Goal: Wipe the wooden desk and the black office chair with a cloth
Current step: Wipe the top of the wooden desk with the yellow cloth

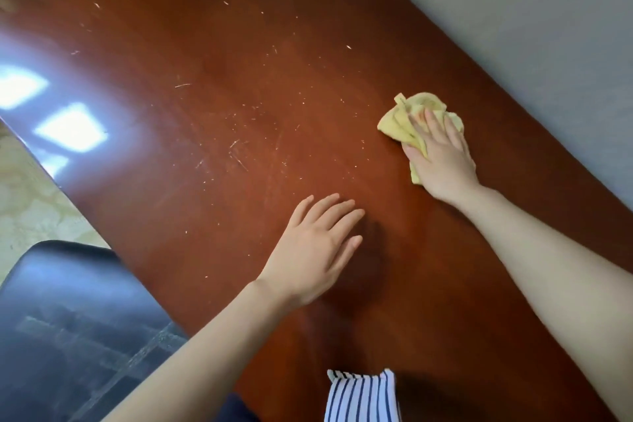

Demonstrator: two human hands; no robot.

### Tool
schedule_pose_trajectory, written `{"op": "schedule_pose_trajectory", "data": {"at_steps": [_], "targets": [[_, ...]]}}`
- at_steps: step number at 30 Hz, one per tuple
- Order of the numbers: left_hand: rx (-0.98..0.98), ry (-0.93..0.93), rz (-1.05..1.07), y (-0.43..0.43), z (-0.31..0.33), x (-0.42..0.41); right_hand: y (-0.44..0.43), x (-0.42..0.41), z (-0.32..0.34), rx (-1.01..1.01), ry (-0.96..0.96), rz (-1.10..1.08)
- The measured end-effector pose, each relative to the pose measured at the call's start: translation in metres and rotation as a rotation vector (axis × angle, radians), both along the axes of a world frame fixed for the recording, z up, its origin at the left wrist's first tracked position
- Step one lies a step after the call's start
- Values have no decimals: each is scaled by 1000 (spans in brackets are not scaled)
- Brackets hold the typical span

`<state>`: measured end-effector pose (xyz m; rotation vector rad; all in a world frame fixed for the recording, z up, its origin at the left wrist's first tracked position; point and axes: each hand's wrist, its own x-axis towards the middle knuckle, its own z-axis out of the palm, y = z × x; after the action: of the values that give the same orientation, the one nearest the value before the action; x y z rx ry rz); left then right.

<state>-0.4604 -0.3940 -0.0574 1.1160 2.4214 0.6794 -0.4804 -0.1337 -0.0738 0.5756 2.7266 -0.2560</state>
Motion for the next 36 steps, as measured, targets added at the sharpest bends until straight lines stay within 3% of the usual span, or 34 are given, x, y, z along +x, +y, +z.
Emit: {"op": "schedule_pose_trajectory", "data": {"at_steps": [3, 7, 18, 23, 30, 36], "targets": [[21, 2, 82, -18, 0, 12, -26, -31, -3, 19, -74, -35], [68, 50, 172, -44, -8, 30, -71, -34, -6, 37, -48, 96], [72, 184, 245, -86, -6, 85, -165, 88, -9, 97, 56, 530], [33, 182, 356, -112, -3, 129, -187, 156, -10, 74, 70, 572], [-214, -26, 566, -152, -17, 171, -218, 239, -4, 7, 34, 560], [-277, -188, 584, -173, -20, 151, -229, 262, 3, 0, 24, 723]]}}
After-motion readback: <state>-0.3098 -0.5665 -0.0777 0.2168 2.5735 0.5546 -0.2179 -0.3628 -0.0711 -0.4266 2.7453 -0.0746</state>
